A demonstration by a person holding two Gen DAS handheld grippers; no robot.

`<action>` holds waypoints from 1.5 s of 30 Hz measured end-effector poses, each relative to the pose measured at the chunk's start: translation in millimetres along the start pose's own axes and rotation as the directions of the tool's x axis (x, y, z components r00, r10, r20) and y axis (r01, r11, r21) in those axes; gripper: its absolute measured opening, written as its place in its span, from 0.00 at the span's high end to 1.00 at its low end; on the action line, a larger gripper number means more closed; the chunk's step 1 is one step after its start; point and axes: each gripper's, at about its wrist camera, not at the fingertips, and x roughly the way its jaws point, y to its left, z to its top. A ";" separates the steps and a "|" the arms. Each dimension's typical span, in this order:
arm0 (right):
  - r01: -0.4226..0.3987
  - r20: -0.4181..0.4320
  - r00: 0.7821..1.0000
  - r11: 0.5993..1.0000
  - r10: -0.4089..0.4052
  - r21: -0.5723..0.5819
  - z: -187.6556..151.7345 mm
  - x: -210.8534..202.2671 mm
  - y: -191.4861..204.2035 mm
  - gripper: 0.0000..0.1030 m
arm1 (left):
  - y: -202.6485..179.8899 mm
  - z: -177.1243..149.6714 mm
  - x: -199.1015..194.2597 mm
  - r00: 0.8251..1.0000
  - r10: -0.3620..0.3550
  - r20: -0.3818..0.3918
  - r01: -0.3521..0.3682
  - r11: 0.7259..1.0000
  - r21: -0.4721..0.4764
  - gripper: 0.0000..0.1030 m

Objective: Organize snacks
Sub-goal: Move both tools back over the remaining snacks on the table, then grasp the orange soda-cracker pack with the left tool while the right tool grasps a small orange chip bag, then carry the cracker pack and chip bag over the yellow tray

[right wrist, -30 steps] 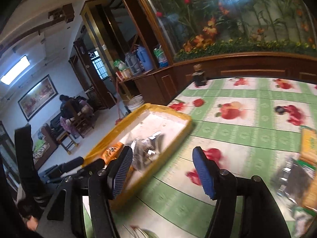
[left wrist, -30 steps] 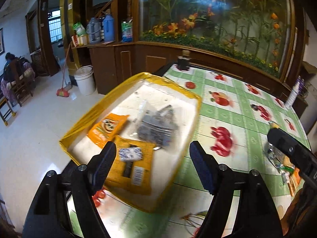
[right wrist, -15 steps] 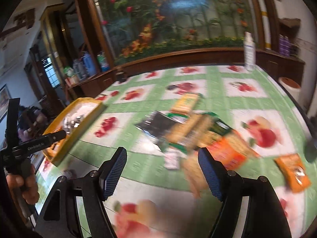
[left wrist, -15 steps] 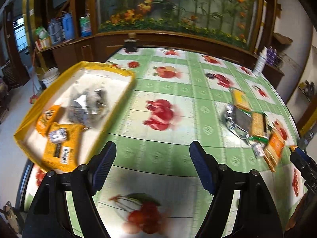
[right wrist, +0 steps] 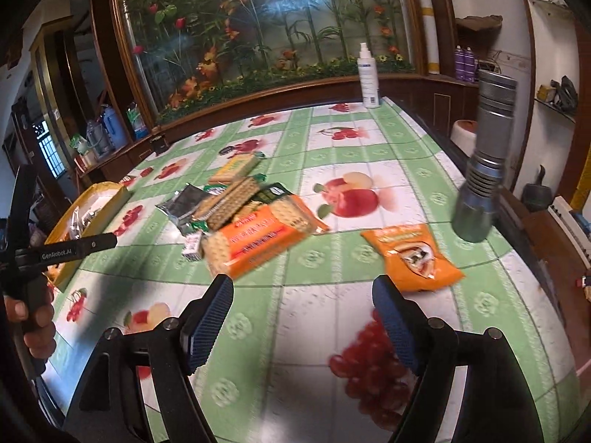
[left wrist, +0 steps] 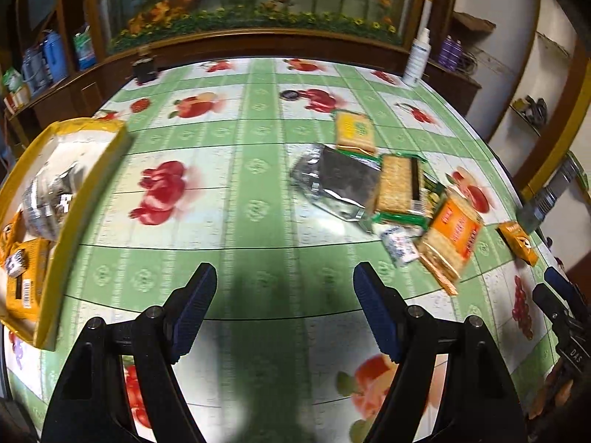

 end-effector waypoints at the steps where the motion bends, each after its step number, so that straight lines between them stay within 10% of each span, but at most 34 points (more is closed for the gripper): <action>1: 0.015 -0.004 1.000 1.000 -0.015 -0.005 -2.4 -2.1 -3.4 0.22 | -4.4 0.2 3.0 1.000 -0.009 -0.009 0.009 1.000 0.008 0.26; 14: 0.093 -0.055 0.994 0.996 -0.093 -0.002 -0.3 10.8 -32.5 0.22 | -81.8 13.7 27.4 0.992 -0.110 -0.055 0.117 0.984 0.135 0.26; 30: 0.091 -0.139 0.987 0.992 -0.077 0.091 30.0 63.8 -64.7 0.22 | -161.6 22.6 81.3 0.970 -0.172 -0.169 0.228 0.879 0.418 0.26; 33: 0.110 -0.141 0.985 0.991 -0.099 0.077 29.3 68.9 -65.1 0.28 | -158.7 24.0 79.3 0.969 -0.194 -0.153 0.241 0.880 0.410 0.48; 45: 0.092 -0.104 0.991 0.993 -0.083 0.078 26.1 51.0 -62.4 0.61 | -135.4 7.8 46.8 0.954 -0.257 -0.151 0.294 0.894 0.338 0.50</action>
